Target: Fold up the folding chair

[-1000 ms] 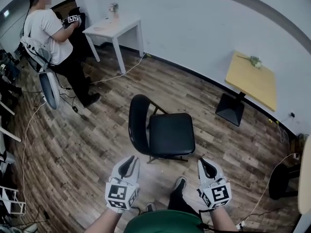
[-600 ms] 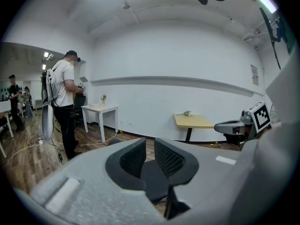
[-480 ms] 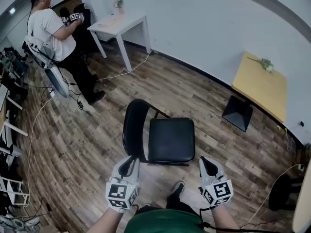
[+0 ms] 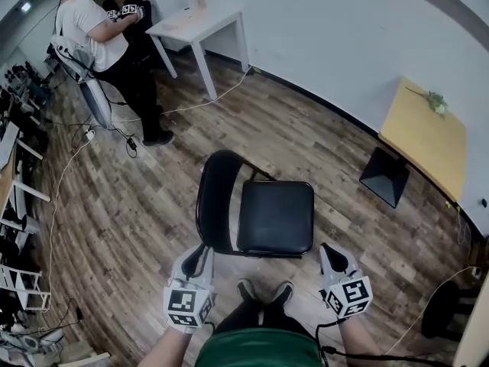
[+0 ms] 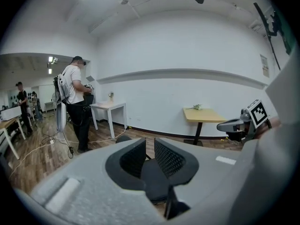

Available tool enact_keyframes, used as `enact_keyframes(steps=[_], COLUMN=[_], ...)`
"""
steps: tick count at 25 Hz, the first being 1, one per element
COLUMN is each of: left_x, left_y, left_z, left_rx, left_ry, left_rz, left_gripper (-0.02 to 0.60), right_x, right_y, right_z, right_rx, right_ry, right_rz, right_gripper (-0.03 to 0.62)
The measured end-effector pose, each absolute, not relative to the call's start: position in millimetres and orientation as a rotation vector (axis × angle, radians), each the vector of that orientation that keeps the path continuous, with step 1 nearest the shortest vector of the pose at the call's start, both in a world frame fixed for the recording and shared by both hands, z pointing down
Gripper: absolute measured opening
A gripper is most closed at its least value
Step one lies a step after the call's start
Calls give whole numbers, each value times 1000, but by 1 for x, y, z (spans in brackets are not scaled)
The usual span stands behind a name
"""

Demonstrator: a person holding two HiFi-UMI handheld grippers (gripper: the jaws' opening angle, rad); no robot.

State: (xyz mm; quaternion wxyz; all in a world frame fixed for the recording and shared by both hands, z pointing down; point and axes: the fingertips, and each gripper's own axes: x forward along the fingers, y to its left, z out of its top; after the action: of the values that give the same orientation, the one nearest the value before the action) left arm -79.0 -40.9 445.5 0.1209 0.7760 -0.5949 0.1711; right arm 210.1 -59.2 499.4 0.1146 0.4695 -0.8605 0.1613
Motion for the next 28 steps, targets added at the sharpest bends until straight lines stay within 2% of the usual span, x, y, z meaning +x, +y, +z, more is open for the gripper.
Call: enact_keyframes(steps=[9, 11, 14, 16, 21, 26, 27, 28], left_x=[-142, -155, -173, -183, -192, -195, -195, -195], left_y=[-65, -73, -82, -88, -102, -114, -116, -119], left_z=[485, 500, 528, 548, 589, 627, 633, 640], left_rx=[2180, 2154, 2080, 2027, 1954, 1878, 1864, 1852], left_ry=[-1709, -1693, -1632, -1583, -1505, -1494, -1496, -1499], left_rz=[497, 522, 524, 515, 542, 611, 632, 653], left_gripper=[70, 123, 260, 285, 285, 285, 285, 285], right_x=[195, 192, 184, 179, 178, 194, 200, 207], right_y=[-74, -80, -87, -91, -104, -126, -132, -138], right_z=[523, 526, 525, 525, 553, 625, 642, 658], right_rx=[1467, 1496, 1511, 1521, 1524, 1532, 1536, 1533], right_ry=[-2400, -2380, -2352, -2341, -2316, -2249, -2226, -2205], right_rz=[567, 605, 595, 592, 651, 811, 845, 878], right_gripper=[3, 3, 3, 3, 3, 3, 32, 105])
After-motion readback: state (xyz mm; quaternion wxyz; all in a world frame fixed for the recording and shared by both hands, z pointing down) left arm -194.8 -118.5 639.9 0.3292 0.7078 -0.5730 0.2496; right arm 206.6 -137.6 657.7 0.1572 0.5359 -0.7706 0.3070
